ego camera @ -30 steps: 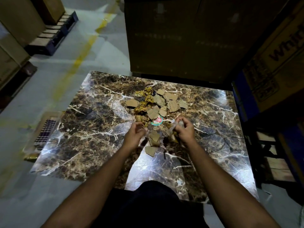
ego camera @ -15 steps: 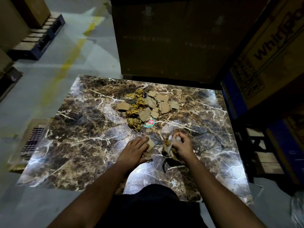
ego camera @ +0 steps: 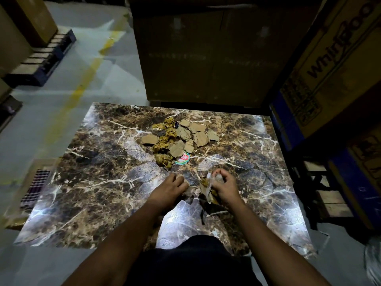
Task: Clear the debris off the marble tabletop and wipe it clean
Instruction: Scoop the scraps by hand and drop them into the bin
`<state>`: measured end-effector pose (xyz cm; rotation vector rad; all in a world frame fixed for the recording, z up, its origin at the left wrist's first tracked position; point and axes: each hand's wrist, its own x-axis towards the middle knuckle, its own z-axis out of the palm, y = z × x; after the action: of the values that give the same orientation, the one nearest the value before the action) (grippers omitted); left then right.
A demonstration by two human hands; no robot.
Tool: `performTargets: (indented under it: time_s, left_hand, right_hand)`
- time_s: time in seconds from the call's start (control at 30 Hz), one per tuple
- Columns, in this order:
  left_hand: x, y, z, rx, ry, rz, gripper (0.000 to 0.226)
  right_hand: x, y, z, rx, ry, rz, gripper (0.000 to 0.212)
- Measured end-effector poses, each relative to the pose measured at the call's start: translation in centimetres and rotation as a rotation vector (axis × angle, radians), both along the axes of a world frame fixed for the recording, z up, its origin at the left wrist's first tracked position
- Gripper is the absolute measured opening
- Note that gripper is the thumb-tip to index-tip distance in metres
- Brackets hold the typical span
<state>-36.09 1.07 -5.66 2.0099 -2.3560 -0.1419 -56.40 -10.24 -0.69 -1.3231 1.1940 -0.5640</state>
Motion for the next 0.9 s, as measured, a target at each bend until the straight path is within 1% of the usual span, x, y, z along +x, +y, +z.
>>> performTargets:
  time_s: [0.07,0.13,0.27,0.37,0.47,0.5,0.6,0.63,0.7,0.73,0.83,0.9]
  left_hand:
    - [-0.1,-0.1,0.3,-0.009,0.006,0.008,0.036]
    - [-0.2,-0.3,0.8,-0.011,0.026,0.027,0.042]
    - [0.3,-0.7,1.3,0.042,0.037,0.075,0.065]
    - [0.6,-0.4,2.1,0.011,0.088,0.155,0.066]
    - [0.2,-0.1,3.5,-0.071,0.240,0.313,0.060]
    - [-0.1,0.0,4.1,-0.112,0.304,0.392,0.054]
    - [-1.2,-0.2,5.9,-0.241,0.523,0.661,0.025]
    - [-1.6,-0.3,6.7,-0.272,0.602,0.745,0.024]
    - [-2.4,-0.2,8.0,-0.349,0.696,0.845,0.032]
    - [-2.8,0.1,8.6,-0.395,0.736,0.864,0.035]
    - [-2.7,1.8,9.5,-0.493,0.801,0.928,0.036]
    - [-1.7,3.3,9.8,-0.515,0.816,1.051,0.043]
  right_hand:
    - [0.3,-0.1,0.4,0.000,-0.010,-0.012,0.043]
    - [0.5,-0.2,0.8,0.010,-0.031,-0.030,0.043]
    - [0.6,-0.4,2.0,0.050,-0.072,-0.038,0.033]
    - [1.0,-0.2,2.8,0.031,-0.092,-0.031,0.028]
    - [1.5,0.0,3.3,0.015,-0.066,-0.057,0.025]
    - [1.8,0.1,3.5,0.011,-0.055,-0.065,0.026]
    - [3.3,0.7,4.5,-0.046,-0.019,-0.130,0.030]
    - [4.0,1.0,4.9,-0.071,-0.015,-0.157,0.033]
    - [5.8,1.7,5.5,-0.108,-0.026,-0.168,0.042]
    - [6.7,2.0,5.7,-0.131,-0.024,-0.163,0.042]
    - [9.4,3.3,6.0,-0.211,-0.021,-0.060,0.033]
    - [11.2,4.3,6.3,-0.219,-0.029,0.011,0.032]
